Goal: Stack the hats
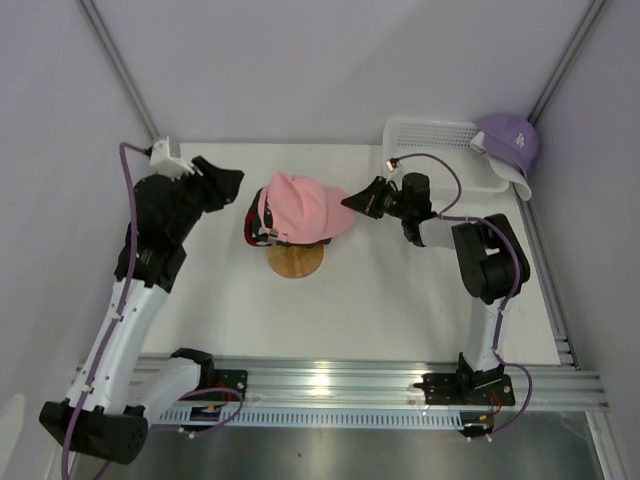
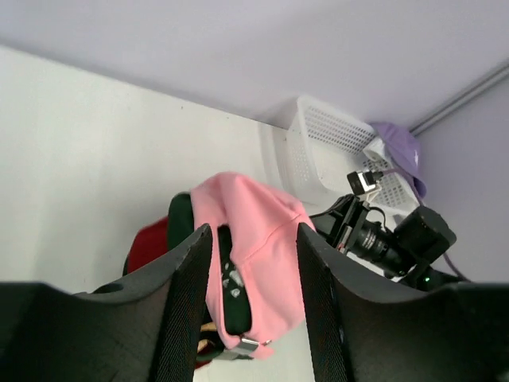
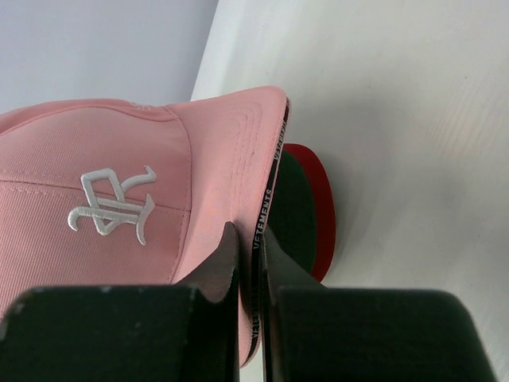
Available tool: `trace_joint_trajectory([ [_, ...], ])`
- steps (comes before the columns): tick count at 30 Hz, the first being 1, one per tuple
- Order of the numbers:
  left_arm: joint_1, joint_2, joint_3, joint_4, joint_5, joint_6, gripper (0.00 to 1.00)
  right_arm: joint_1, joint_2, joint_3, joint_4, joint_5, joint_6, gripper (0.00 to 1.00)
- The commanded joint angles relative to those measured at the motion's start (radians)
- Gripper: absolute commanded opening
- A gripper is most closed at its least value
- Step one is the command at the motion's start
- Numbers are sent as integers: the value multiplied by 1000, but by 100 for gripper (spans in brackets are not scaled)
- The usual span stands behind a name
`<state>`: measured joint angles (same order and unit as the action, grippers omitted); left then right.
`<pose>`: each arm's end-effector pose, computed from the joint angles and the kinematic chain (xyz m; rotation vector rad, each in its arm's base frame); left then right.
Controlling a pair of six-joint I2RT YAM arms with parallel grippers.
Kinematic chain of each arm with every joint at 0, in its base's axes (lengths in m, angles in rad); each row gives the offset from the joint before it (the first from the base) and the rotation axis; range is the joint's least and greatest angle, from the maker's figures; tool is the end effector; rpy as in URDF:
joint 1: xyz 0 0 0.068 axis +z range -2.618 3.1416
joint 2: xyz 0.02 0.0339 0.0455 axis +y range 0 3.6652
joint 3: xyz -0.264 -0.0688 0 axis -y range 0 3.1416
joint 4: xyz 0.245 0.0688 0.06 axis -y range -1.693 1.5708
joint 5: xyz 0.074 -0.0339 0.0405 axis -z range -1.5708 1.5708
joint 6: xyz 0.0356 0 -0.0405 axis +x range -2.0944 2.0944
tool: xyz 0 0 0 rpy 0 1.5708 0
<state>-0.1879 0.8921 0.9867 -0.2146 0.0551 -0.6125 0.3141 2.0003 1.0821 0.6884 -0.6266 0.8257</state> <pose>0.1974 -0.0395 0.3888 -0.3236 1.7020 -0.6423 0.3992 0.1516 0.1719 0.0085 1.9769 1.3416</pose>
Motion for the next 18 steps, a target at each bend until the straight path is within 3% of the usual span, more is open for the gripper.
trace_joint_trajectory([
  [1, 11, 120, 147, -143, 132, 218, 50, 5, 9, 28, -239, 153, -207, 0],
  [7, 11, 289, 354, -379, 160, 348, 46, 6, 6, 53, -263, 153, -221, 0],
  [18, 10, 415, 352, -404, 222, 361, 41, 6, 11, 68, -270, 154, -214, 0],
])
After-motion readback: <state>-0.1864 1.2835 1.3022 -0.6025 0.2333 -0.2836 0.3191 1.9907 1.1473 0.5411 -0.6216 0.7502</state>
